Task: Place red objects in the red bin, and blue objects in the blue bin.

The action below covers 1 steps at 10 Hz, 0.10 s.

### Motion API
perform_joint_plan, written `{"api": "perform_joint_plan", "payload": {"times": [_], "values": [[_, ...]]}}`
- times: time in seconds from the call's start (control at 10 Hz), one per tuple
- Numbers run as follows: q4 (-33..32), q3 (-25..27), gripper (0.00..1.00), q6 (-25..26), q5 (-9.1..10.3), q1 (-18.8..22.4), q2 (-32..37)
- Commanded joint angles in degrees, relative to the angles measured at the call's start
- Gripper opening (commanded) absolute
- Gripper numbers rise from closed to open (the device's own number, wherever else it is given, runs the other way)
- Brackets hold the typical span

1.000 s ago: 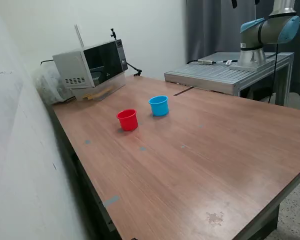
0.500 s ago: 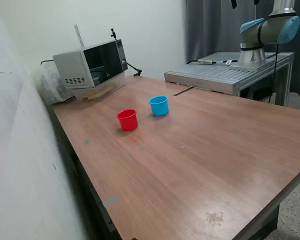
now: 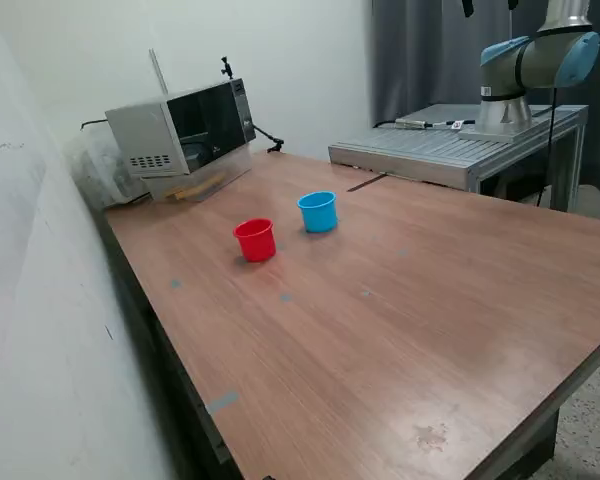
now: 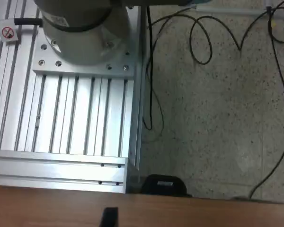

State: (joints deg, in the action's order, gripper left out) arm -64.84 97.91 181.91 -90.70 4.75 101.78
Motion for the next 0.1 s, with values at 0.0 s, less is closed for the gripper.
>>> {"api": "perform_joint_plan", "payload": {"times": [0.0], "values": [[0.0, 0.0, 1.0, 0.0, 0.0, 0.0, 0.0]]}}
